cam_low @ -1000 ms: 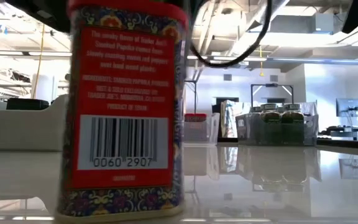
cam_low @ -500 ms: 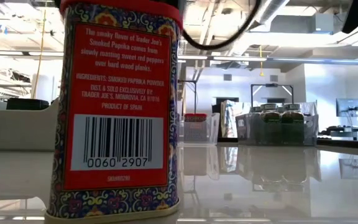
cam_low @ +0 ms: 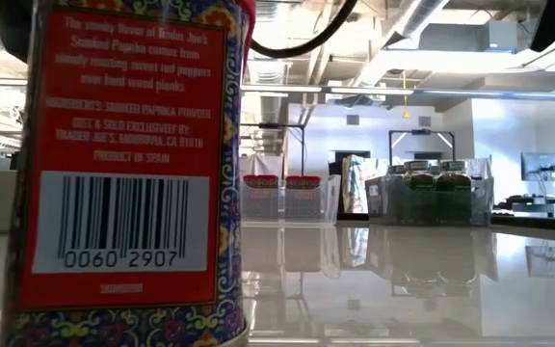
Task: Sort spices by type
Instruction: Put the red seasoning can into the transparent bin
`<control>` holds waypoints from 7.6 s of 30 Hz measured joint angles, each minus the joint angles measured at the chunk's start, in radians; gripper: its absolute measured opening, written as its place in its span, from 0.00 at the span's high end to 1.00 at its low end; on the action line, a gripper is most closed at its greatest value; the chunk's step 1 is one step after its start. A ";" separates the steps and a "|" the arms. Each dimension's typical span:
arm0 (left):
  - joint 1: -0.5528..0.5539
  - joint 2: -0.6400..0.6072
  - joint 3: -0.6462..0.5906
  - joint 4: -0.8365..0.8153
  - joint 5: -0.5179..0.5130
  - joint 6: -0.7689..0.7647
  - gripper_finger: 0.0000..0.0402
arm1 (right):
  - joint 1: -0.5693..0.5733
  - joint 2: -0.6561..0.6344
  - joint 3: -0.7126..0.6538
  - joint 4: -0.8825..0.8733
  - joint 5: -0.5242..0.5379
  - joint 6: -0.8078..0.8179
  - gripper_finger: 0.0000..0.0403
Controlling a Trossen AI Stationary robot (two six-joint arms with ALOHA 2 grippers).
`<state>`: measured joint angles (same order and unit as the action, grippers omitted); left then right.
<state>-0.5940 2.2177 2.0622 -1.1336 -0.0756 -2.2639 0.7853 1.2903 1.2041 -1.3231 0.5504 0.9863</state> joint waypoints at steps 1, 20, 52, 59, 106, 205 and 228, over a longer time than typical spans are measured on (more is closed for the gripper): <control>-0.001 0.000 0.000 0.004 -0.005 -0.005 0.35 | 0.000 0.000 0.000 0.000 0.000 0.000 0.30; 0.001 0.010 -0.001 0.101 -0.007 -0.026 0.35 | 0.000 0.000 0.000 0.000 0.000 -0.009 0.30; 0.050 0.010 -0.089 0.003 0.054 0.331 0.35 | 0.000 0.000 0.000 0.000 0.020 -0.028 0.30; 0.054 0.010 -0.089 0.060 0.081 0.329 0.35 | 0.000 0.000 0.000 0.000 0.020 -0.027 0.30; 0.021 0.007 -0.088 0.040 0.115 0.166 0.48 | 0.000 -0.001 0.000 -0.040 0.020 -0.048 0.30; 0.960 -0.006 -0.039 -0.048 0.070 2.619 0.38 | -0.480 -0.027 0.001 -0.001 -0.032 0.062 0.30; 0.957 -0.007 -0.024 -0.038 0.064 2.619 0.29 | -0.480 -0.027 0.001 0.000 -0.031 0.087 0.30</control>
<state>0.3634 2.2108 2.0381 -1.1713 -0.0119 0.3550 0.3050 1.2629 1.2049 -1.3231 0.5190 1.0736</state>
